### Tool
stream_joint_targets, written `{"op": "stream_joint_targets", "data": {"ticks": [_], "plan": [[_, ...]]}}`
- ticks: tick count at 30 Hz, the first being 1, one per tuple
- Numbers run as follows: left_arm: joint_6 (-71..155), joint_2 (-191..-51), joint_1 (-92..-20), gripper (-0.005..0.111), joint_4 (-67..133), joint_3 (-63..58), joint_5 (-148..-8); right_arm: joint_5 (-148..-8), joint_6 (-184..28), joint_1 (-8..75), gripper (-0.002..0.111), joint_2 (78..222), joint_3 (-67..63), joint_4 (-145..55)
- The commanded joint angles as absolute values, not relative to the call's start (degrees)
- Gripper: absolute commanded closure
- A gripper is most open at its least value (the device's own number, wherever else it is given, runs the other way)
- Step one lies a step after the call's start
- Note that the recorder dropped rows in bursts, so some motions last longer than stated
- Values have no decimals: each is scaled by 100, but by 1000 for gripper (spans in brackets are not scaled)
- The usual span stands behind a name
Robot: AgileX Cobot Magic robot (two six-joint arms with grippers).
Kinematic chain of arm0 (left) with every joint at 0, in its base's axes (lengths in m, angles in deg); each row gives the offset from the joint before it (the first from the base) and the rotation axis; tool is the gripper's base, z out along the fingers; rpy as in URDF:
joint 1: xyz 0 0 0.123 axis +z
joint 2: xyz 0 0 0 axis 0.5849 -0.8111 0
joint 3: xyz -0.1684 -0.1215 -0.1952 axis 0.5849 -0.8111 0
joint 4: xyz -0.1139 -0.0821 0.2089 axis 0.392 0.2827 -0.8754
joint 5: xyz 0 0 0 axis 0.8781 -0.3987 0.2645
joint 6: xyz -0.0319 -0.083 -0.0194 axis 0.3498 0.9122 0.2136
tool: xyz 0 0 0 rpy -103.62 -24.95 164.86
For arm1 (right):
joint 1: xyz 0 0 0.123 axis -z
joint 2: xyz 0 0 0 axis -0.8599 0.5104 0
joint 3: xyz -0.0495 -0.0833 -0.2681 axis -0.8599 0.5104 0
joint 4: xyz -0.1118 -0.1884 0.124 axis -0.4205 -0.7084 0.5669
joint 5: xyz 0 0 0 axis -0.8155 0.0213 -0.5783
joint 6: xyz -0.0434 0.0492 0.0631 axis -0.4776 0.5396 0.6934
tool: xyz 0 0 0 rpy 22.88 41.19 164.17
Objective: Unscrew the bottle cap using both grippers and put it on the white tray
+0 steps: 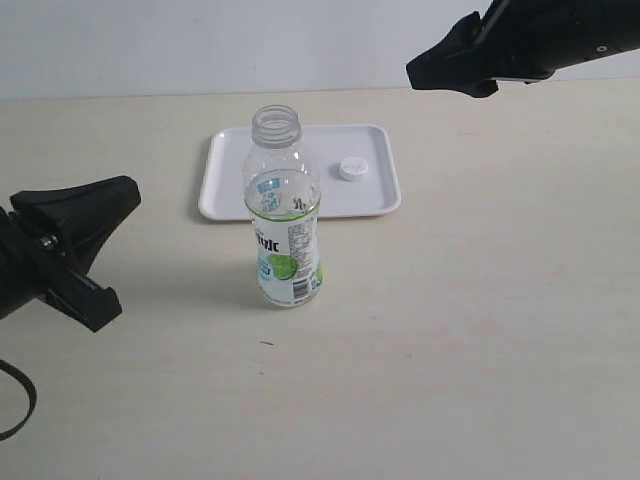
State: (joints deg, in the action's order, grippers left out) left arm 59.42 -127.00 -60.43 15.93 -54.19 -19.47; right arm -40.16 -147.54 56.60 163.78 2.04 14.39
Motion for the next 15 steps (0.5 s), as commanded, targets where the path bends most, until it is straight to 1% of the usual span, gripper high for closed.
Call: {"op": "stream_joint_targets", "data": {"ticks": [1, 15], "plan": [[5957, -12438, -6035, 107, 1581, -5504, -1920, -4055, -14758, 5669, 52, 16324, 220, 1506], [5680, -12412, -6035, 107, 1617, -5504, -1920, -4055, -14758, 5669, 52, 16324, 220, 1506]]}}
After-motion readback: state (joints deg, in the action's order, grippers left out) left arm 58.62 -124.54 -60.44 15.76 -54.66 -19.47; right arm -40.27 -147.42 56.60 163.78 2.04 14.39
